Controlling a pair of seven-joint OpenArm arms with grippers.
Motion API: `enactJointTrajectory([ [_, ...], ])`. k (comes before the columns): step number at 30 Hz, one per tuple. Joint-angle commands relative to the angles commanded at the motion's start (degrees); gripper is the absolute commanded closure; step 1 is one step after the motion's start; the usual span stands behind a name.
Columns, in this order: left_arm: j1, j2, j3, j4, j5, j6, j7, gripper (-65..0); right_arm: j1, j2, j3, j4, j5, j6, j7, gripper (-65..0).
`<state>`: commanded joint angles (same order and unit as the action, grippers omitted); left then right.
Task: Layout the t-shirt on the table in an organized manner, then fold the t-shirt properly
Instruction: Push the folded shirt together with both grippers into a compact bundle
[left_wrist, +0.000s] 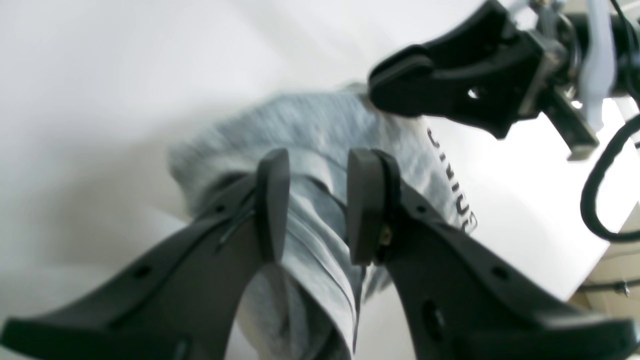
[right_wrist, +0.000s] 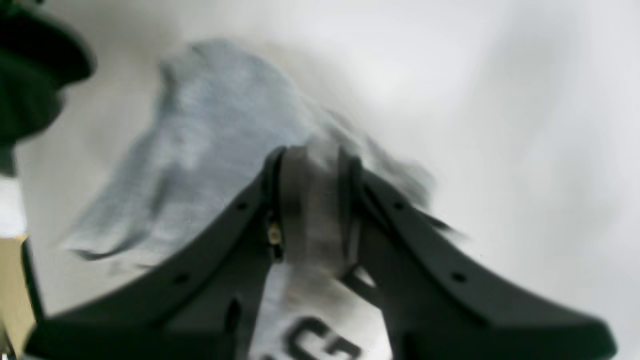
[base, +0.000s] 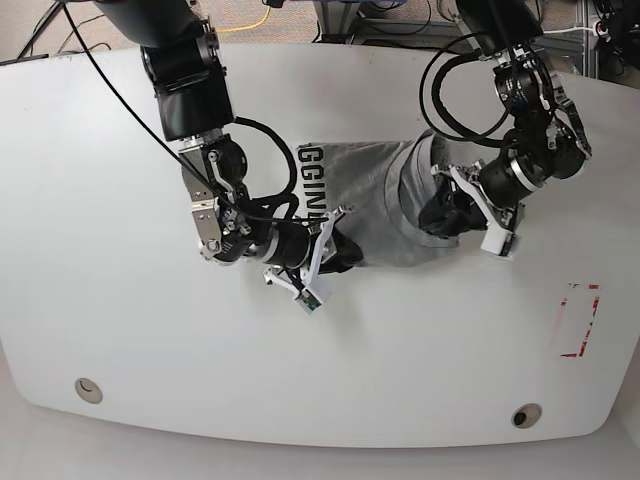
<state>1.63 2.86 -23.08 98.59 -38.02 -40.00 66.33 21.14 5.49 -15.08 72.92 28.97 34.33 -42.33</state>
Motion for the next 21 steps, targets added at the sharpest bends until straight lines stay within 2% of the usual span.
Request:
enactJointTrajectory([
  [4,0.0,-0.88,0.18,-8.62,6.15,0.0,-0.18,-18.2,-1.14,1.23,-1.14,-3.52,0.09,0.18,4.66,-9.5],
  [6,-0.44,-2.99,0.44,-13.45,8.26,0.0,-1.32,-18.2,-2.11,2.29,-1.14,-4.75,-0.35,1.49,7.03,-9.5],
  [9,-2.29,-5.45,1.32,-20.13,8.97,0.0,-5.19,-18.2,-2.46,2.55,-1.32,-7.03,-1.85,4.04,8.09,-9.5],
  [10,-3.16,-7.47,2.02,-23.56,8.97,0.0,-6.77,-18.2,-2.64,2.64,-1.14,-7.91,-2.55,5.1,8.26,-9.5],
  [14,-5.27,-10.46,4.13,-29.98,8.7,0.0,-10.29,-18.2,-4.22,2.81,0.26,-7.38,-3.6,5.67,8.35,-9.5],
  [17,-7.21,-11.43,4.22,-30.42,8.62,0.0,-10.64,-18.2,-5.36,3.43,1.23,-2.55,-3.25,5.67,7.21,-9.5],
  [21,-9.85,-11.78,3.96,-28.13,8.53,0.0,-9.32,-18.1,-5.54,3.16,2.55,6.33,-3.16,5.67,-0.26,-9.4],
])
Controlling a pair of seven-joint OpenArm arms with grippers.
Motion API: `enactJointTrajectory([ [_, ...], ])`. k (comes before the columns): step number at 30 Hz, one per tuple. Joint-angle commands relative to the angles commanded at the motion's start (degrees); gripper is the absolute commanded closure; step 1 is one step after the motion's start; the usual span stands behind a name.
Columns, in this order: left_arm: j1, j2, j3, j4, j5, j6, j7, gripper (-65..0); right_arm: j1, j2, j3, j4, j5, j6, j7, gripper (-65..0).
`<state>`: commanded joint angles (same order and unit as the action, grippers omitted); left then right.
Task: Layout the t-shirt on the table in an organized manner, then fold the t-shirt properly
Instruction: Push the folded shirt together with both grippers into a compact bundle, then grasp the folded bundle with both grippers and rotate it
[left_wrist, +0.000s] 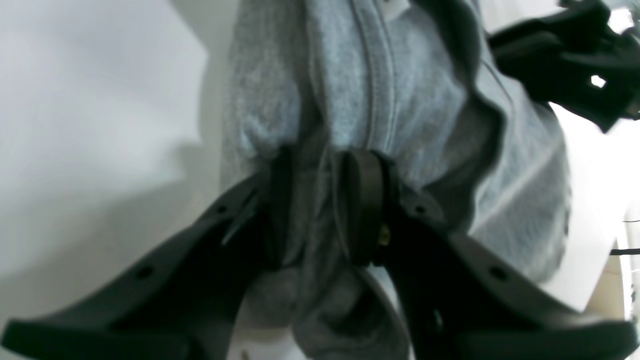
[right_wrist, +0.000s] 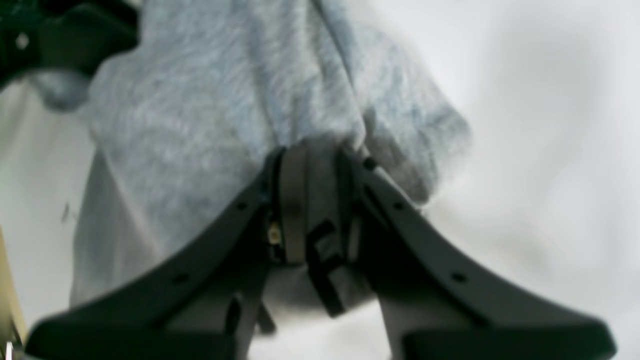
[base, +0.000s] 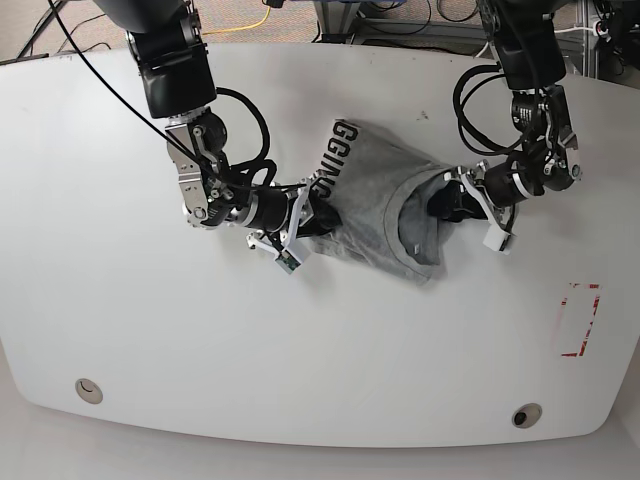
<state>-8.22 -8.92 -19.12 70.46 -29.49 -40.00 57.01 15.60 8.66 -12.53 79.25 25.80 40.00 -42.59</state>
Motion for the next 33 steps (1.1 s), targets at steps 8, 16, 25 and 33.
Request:
enactJointTrajectory([
  [8,-1.49,0.62,0.09,14.59,-2.81,0.0,7.12,-18.1,0.09,-2.64,1.85,16.18,-0.35,0.0,-10.73,-9.4],
  [16,3.25,4.13,0.26,21.63,-9.58,0.0,11.87,-18.1,0.97,-8.44,1.76,9.14,-6.77,0.0,-9.14,-9.5],
  [25,9.32,5.63,0.35,20.22,-9.67,0.0,11.78,-18.1,1.14,-11.96,0.7,-4.13,-12.84,0.0,3.96,-9.5],
  [33,8.44,0.7,0.44,8.18,-9.67,0.0,9.85,-18.2,-0.09,-8.88,-1.93,-10.11,-12.4,0.0,10.9,-9.5],
])
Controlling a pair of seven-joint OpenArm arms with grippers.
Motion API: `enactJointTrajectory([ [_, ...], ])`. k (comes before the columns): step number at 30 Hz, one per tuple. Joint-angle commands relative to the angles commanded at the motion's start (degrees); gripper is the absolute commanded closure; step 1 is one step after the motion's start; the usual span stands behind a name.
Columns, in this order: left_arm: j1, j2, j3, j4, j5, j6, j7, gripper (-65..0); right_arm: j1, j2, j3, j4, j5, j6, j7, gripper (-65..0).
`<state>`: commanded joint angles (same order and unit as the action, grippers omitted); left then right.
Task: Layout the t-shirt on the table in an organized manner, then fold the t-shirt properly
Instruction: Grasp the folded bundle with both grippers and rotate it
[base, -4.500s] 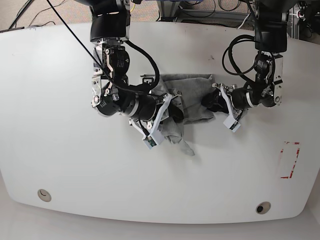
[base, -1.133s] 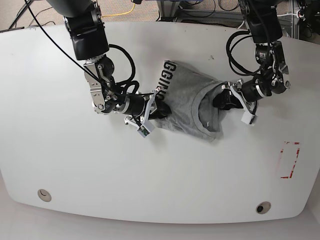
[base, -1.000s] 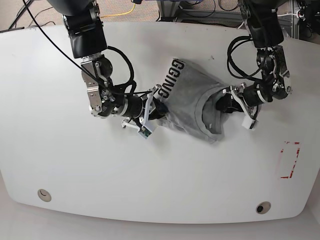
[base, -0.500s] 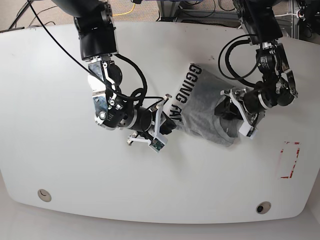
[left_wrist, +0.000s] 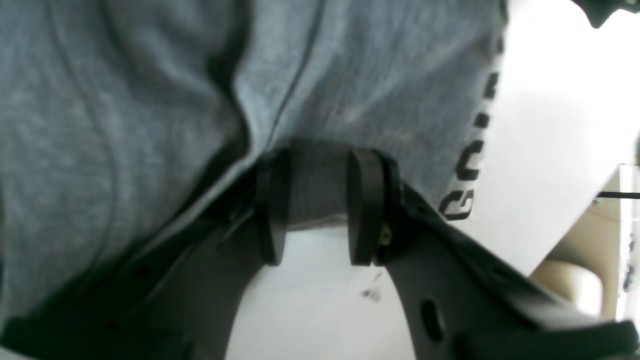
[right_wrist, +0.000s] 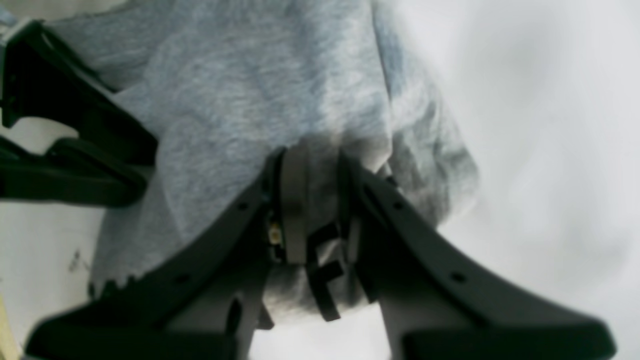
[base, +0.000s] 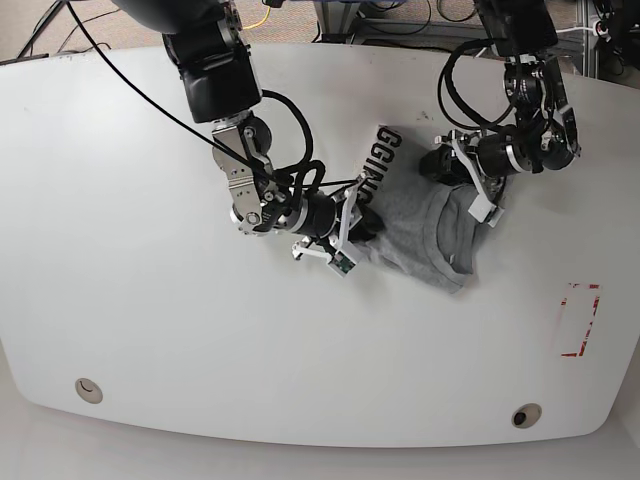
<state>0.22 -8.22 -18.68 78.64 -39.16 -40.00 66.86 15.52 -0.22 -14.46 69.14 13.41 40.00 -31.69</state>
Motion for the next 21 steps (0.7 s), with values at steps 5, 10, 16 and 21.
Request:
enactJointTrajectory([
  [5,-3.6,-2.99,3.43,-8.62,1.32,0.0,-6.07,-18.2,-4.31,2.73,0.0,0.44,0.09,0.0,0.09,-9.4],
  [10,-9.41,-3.16,11.78,-16.53,2.9,0.0,-10.64,-18.2,-13.01,6.33,2.73,10.37,3.6,0.0,-0.44,-9.4],
  [16,-11.16,-2.81,16.26,-17.93,2.73,0.0,-13.89,-17.9,-17.23,6.68,5.36,20.84,4.75,0.0,-7.91,-9.4],
  [21,-11.34,-3.16,14.68,-8.88,-1.93,0.0,-10.64,-17.8,-17.49,6.51,5.63,31.56,4.66,0.0,-15.12,-9.4],
])
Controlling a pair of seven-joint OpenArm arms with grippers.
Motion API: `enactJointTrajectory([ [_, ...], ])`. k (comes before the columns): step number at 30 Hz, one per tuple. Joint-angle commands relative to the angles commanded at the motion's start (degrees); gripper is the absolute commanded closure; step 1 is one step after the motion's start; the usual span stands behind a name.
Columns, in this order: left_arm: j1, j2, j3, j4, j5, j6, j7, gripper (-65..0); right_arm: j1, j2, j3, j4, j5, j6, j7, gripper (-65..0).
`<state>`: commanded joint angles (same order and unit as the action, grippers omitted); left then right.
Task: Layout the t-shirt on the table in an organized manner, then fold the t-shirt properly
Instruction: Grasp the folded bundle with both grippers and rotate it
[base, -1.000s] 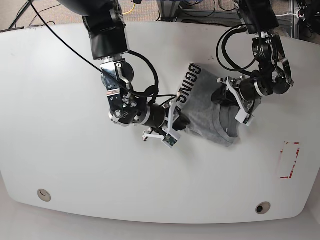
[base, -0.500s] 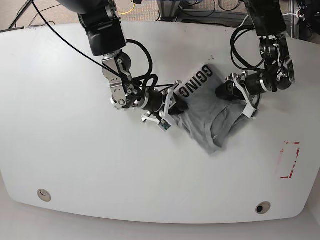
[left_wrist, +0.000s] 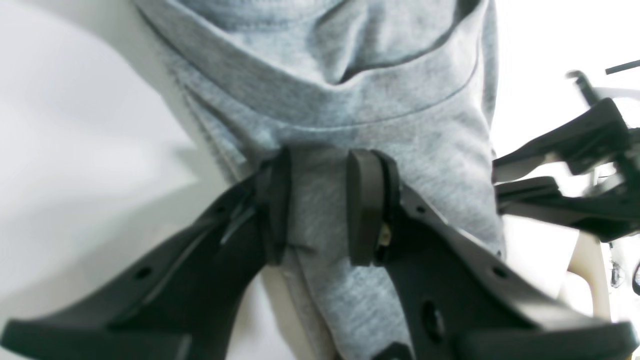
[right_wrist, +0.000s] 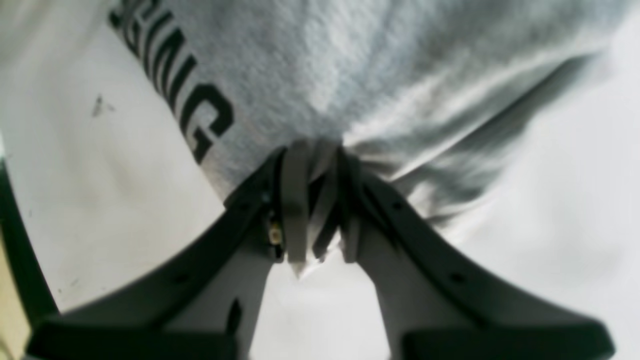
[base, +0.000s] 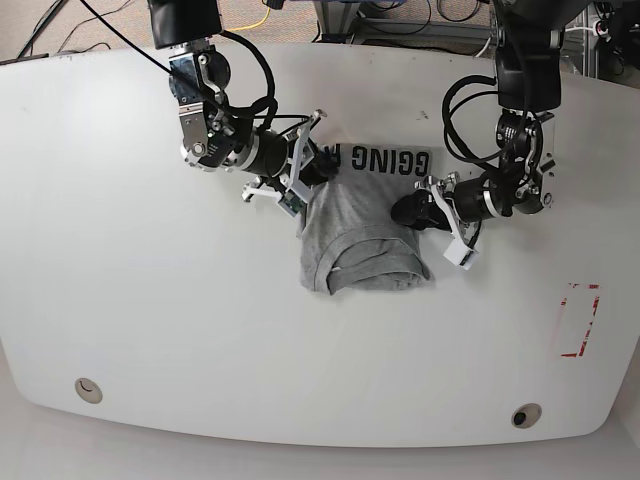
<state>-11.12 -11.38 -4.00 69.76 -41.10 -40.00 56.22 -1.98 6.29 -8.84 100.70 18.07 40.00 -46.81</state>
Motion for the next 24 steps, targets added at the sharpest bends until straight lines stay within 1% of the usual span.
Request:
enactJointTrajectory([
  [2,1.05,0.0,-1.05,3.52,-0.79,0.0,0.97,-17.8,0.44,-0.09,0.0,2.64,-0.35,0.0,-1.58,-9.4],
  [5,1.85,-0.09,-2.46,9.23,-0.44,0.0,1.05,-17.9,2.37,0.09,0.0,5.45,-0.35,0.0,-3.43,-9.4],
  [7,2.37,-0.88,-3.25,14.24,1.41,0.0,0.35,-17.9,3.6,0.26,0.0,6.42,-0.35,0.0,-4.22,-9.4],
  [9,2.46,-1.05,-2.99,17.23,3.34,0.0,-0.53,-17.9,4.48,0.44,0.0,6.51,-0.44,0.0,-4.4,-9.4],
  [10,2.64,-0.97,-2.9,19.43,5.36,1.8,-1.49,-17.9,5.45,1.67,0.09,6.68,-0.53,0.0,-4.4,-9.4],
  [11,2.64,-0.88,-2.9,20.04,6.24,2.68,-1.93,-17.9,5.71,2.29,0.09,6.68,-0.53,0.0,-4.4,-9.4],
  [12,2.73,-0.53,-2.37,21.36,7.74,4.44,-3.08,-17.9,6.24,3.34,0.09,6.68,-0.53,0.0,-4.4,-9.4],
  [14,2.73,2.29,-0.44,23.03,10.9,7.25,-5.63,-17.9,7.03,5.63,0.09,6.68,-0.53,0.0,-4.4,-9.4],
  [15,2.73,3.6,0.79,23.3,13.01,8.84,-7.82,-17.9,7.38,6.95,0.09,6.68,-0.53,0.0,-4.4,-9.4],
  [18,2.73,6.86,3.43,23.3,17.67,11.47,-13.19,-17.9,8.0,10.02,0.62,6.68,-0.53,0.0,-4.4,-9.4],
  [21,3.34,11.25,6.59,23.03,22.95,14.64,-19.08,-17.9,8.0,12.04,3.25,7.21,-0.44,0.0,-4.48,-9.4],
  [23,4.48,15.12,9.49,21.98,27.96,17.63,-24.18,-17.9,7.74,13.71,6.33,7.65,-0.35,0.0,-4.48,-9.5],
  [24,4.75,16.26,10.37,21.45,29.19,18.42,-25.49,-17.9,7.74,14.24,7.3,7.65,-0.35,0.0,-4.57,-9.5],
])
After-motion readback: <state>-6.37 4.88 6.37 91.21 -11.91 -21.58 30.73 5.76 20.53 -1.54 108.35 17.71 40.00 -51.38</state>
